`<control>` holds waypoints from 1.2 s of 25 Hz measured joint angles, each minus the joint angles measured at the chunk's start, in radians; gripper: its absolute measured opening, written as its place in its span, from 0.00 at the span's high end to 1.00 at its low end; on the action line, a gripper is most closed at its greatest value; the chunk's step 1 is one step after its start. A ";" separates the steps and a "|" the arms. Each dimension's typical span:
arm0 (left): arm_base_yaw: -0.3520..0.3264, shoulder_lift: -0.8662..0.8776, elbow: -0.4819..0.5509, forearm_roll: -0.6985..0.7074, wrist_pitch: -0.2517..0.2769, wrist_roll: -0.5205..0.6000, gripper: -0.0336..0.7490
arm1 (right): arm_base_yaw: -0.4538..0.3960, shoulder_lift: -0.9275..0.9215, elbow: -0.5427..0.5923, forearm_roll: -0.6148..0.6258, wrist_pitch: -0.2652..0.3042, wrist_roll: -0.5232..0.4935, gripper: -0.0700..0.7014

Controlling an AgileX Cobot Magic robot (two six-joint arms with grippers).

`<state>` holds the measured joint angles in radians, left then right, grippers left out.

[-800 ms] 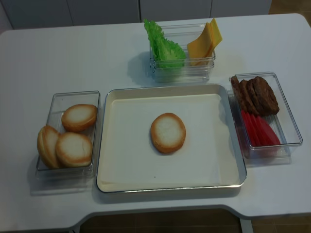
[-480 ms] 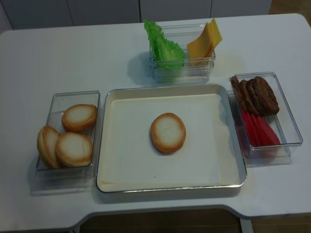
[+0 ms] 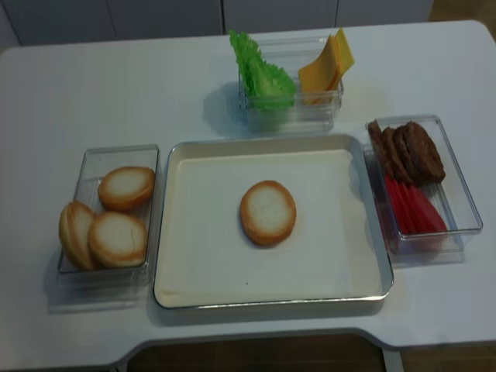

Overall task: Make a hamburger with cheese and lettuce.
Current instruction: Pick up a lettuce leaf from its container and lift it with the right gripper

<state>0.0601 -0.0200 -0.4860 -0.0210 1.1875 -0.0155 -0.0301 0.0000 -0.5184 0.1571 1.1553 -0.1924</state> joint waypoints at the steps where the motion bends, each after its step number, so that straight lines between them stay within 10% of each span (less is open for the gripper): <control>1: 0.000 0.000 0.000 0.000 0.000 0.000 0.28 | 0.000 0.018 -0.007 0.007 0.000 0.000 0.01; 23: 0.000 0.000 0.000 0.000 0.000 0.000 0.28 | 0.000 0.708 -0.283 0.197 -0.330 -0.124 0.01; 30: 0.000 0.000 0.000 0.000 0.000 0.000 0.28 | 0.000 0.938 -0.489 0.231 -0.356 -0.140 0.01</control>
<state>0.0601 -0.0200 -0.4860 -0.0210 1.1875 -0.0155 -0.0301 0.9378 -1.0077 0.3880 0.7995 -0.3322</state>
